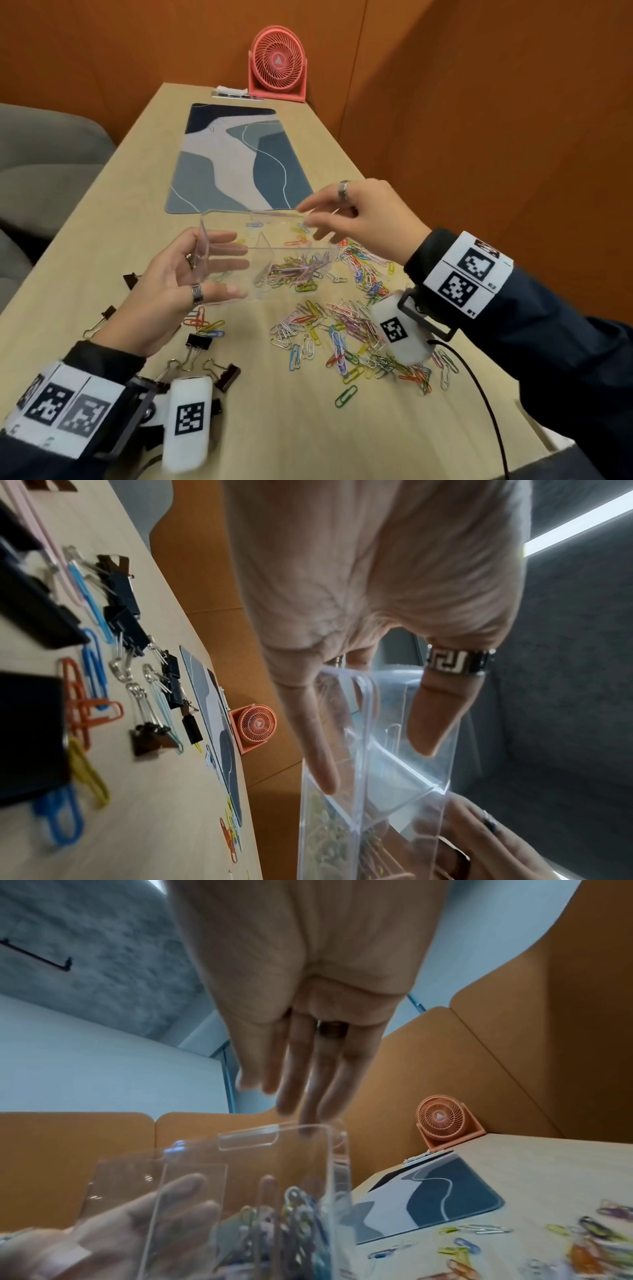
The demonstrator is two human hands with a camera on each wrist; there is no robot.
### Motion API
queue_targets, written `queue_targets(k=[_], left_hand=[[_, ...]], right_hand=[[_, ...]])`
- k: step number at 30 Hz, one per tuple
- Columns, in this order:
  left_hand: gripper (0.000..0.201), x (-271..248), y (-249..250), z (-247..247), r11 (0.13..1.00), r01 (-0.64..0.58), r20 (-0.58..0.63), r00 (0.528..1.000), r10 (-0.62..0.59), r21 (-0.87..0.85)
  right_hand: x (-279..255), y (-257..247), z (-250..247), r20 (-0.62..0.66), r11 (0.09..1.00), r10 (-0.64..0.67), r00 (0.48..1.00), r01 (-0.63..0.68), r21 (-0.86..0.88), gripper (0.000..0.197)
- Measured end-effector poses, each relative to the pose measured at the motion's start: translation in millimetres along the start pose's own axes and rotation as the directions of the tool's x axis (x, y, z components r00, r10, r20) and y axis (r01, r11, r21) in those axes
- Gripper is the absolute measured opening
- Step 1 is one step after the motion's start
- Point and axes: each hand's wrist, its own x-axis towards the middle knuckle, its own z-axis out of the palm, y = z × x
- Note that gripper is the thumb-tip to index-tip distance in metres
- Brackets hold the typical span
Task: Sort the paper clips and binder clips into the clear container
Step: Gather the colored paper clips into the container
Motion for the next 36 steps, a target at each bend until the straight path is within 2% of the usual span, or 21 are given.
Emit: queue_targets(k=[2, 4, 5, 6, 7, 8, 10, 12, 14, 16, 18, 20, 22, 24, 27, 32, 34, 36], left_hand=[[0.087, 0.4, 0.2, -0.8, 1.0, -0.007, -0.007, 1.0, 0.007, -0.01], [0.087, 1.6, -0.3, -2.0, 1.0, -0.012, -0.018, 1.0, 0.011, -0.016], [0.086, 2.3, -0.9, -2.7, 1.0, -0.013, -0.026, 1.0, 0.012, -0.02], [0.086, 2.8, -1.4, -3.5, 0.999, -0.015, -0.035, 0.999, 0.014, -0.03], [0.086, 3.4, -1.7, -4.6, 0.999, -0.018, -0.044, 0.999, 0.016, -0.042], [0.086, 3.4, -1.6, -5.4, 0.998, -0.022, -0.052, 0.998, 0.02, -0.053], [0.092, 3.4, -0.8, -6.6, 0.997, -0.034, -0.06, 0.998, 0.03, -0.07], [0.1, 3.7, 0.5, -7.1, 0.996, -0.044, -0.067, 0.997, 0.039, -0.078], [0.103, 4.5, 1.0, -8.9, 0.995, -0.06, -0.069, 0.996, 0.054, -0.08], [0.1, 4.6, 1.2, -10.6, 0.994, -0.069, -0.073, 0.995, 0.063, -0.084], [0.107, 4.1, 2.0, -10.8, 0.994, -0.075, -0.083, 0.994, 0.068, -0.082], [0.109, 3.6, 3.5, -10.7, 0.994, -0.074, -0.109, 0.992, 0.065, -0.082], [0.107, 4.1, 4.1, -10.8, 0.994, -0.072, -0.125, 0.99, 0.062, -0.083], [0.101, 4.3, 3.5, -11.4, 0.994, -0.069, -0.135, 0.989, 0.057, -0.086], [0.092, 4.2, 2.1, -13.1, 0.994, -0.069, -0.137, 0.989, 0.056, -0.089], [0.093, 4.9, 1.2, -13.8, 0.993, -0.072, -0.136, 0.989, 0.058, -0.099], [0.093, 4.8, 1.9, -12.2, 0.993, -0.067, -0.129, 0.99, 0.054, -0.099], [0.095, 4.6, 2.5, -10.6, 0.994, -0.059, -0.125, 0.991, 0.047, -0.094]], right_hand=[[-11.1, 4.9, -4.7, -0.139, 0.999, -0.031, 0.99, 0.032, 0.001, 0.002], [-27.4, 14.5, -6.6, -0.228, 0.999, -0.037, 0.973, 0.028, -0.044, 0.008], [-37.1, 20.3, -6.0, -0.181, 0.997, -0.015, 0.983, 0.001, -0.076, 0.007], [-47.8, 28.1, -4.1, -0.055, 0.993, 0.023, 0.998, -0.03, -0.118, 0.003], [-58.8, 35.1, -0.1, 0.12, 0.981, 0.073, 0.99, -0.049, -0.19, 0.013], [-70.2, 42.1, 5.2, 0.313, 0.956, 0.111, 0.943, -0.015, -0.295, 0.028], [-88.7, 51.8, 17.1, 0.604, 0.856, 0.196, 0.773, 0.166, -0.49, 0.052], [-101.6, 53.7, 26.7, 0.712, 0.763, 0.285, 0.642, 0.298, -0.574, 0.062], [-108.8, 52.5, 31.3, 0.738, 0.722, 0.328, 0.59, 0.348, -0.599, 0.065], [-108.3, 52.6, 30.1, 0.731, 0.688, 0.335, 0.595, 0.376, -0.621, 0.07], [-101.3, 51.4, 26.8, 0.71, 0.677, 0.336, 0.619, 0.365, -0.639, 0.077], [-91.1, 48.2, 29.7, 0.688, 0.712, 0.294, 0.663, 0.328, -0.621, 0.078], [-80.0, 42.5, 41.3, 0.688, 0.742, 0.241, 0.684, 0.327, -0.585, 0.071], [-69.7, 37.8, 58.0, 0.702, 0.744, 0.201, 0.684, 0.359, -0.563, 0.068], [-59.5, 40.0, 76.9, 0.734, 0.702, 0.189, 0.653, 0.433, -0.566, 0.065], [-55.5, 54.6, 58.1, 0.717, 0.671, 0.257, 0.648, 0.414, -0.615, 0.062], [-59.2, 59.5, 43.3, 0.678, 0.734, 0.243, 0.694, 0.326, -0.596, 0.057], [-66.2, 60.8, 34.1, 0.58, 0.84, 0.113, 0.806, 0.235, -0.489, 0.048]])
